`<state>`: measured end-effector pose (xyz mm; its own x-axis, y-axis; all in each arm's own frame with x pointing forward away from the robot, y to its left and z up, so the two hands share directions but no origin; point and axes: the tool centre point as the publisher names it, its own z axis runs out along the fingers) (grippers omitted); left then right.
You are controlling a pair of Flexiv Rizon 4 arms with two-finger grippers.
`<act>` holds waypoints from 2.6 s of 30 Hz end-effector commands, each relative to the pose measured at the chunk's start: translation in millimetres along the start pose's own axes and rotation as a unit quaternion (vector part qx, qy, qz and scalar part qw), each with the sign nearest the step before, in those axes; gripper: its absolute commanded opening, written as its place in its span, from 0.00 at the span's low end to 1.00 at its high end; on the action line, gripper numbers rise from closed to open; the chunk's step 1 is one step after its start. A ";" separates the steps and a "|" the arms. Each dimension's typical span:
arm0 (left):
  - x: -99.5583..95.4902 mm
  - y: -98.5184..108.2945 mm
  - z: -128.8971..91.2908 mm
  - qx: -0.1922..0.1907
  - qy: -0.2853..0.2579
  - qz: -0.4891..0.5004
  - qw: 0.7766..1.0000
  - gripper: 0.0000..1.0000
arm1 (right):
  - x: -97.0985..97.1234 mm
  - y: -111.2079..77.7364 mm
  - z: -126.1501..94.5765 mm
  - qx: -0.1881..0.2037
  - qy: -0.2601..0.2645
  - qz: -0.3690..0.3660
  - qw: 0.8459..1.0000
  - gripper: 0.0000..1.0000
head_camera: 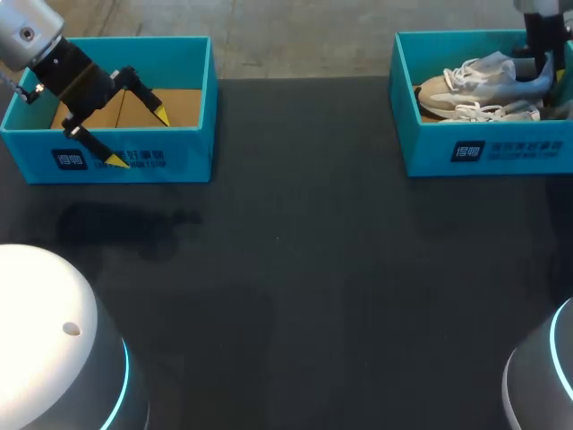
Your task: Take the shoe out of the shoebox, open the shoe tongue, remove and reinsert the insole, then place the shoe into the shoebox
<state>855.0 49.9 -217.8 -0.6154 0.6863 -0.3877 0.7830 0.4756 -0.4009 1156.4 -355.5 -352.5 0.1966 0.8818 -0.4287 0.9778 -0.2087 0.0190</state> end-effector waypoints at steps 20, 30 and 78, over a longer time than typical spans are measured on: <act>-0.6 0.7 -0.1 0.000 0.002 0.000 1.000 1.00 | -7.8 -25.5 -63.6 -0.018 0.048 0.010 0.999 0.81; -0.6 0.7 -0.1 0.000 0.002 0.000 1.000 1.00 | -3.4 -44.8 -109.8 -0.036 0.103 0.006 0.994 0.86; -41.1 35.5 -2.4 -0.172 -0.037 -0.597 0.783 1.00 | 29.5 -110.9 -171.4 -0.026 0.129 -0.015 0.991 1.00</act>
<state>903.4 41.2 -216.6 -0.9283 0.3244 -0.1817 0.3715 0.8285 -0.4190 1070.2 -234.0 -213.6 0.1757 0.9669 -0.1853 0.9841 -0.1677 0.0580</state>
